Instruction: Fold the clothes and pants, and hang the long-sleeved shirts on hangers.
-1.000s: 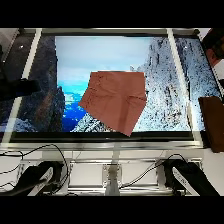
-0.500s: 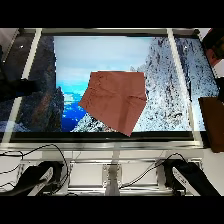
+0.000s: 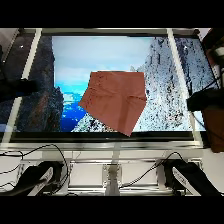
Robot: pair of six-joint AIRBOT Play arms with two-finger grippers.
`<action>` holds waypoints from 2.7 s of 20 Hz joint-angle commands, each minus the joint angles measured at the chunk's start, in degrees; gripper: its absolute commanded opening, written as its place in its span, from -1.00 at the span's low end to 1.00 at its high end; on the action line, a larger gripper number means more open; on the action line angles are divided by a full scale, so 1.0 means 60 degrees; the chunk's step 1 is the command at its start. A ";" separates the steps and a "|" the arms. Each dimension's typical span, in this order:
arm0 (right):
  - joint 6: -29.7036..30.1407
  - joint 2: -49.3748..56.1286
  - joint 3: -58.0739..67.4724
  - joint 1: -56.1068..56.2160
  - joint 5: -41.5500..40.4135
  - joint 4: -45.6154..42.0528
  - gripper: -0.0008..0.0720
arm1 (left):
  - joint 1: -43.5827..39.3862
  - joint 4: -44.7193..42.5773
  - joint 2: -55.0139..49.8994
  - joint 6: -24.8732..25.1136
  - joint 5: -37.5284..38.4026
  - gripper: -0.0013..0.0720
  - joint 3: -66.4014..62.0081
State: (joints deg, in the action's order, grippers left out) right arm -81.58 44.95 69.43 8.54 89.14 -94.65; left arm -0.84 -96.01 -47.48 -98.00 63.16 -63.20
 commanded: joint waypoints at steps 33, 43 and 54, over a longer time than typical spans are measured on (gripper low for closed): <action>-0.0980 0.4364 -0.7614 0.0652 -0.6612 1.0834 0.13 | 0.0790 0.7996 -0.7515 0.5694 -0.0572 0.80 0.0000; -0.0656 0.4761 -0.7490 0.1738 -0.7741 1.1985 -0.95 | 0.0834 0.7304 -0.7606 0.5909 -0.0080 0.80 0.0000; 0.0025 0.4590 -0.6798 0.1741 -0.7519 1.1938 -0.96 | 0.0131 0.7876 -0.8025 0.5799 -0.0430 0.79 0.0004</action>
State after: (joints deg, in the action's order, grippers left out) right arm -83.05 72.79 27.66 18.92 43.24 -22.98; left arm 2.15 -49.36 -94.80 -62.61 62.78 -63.22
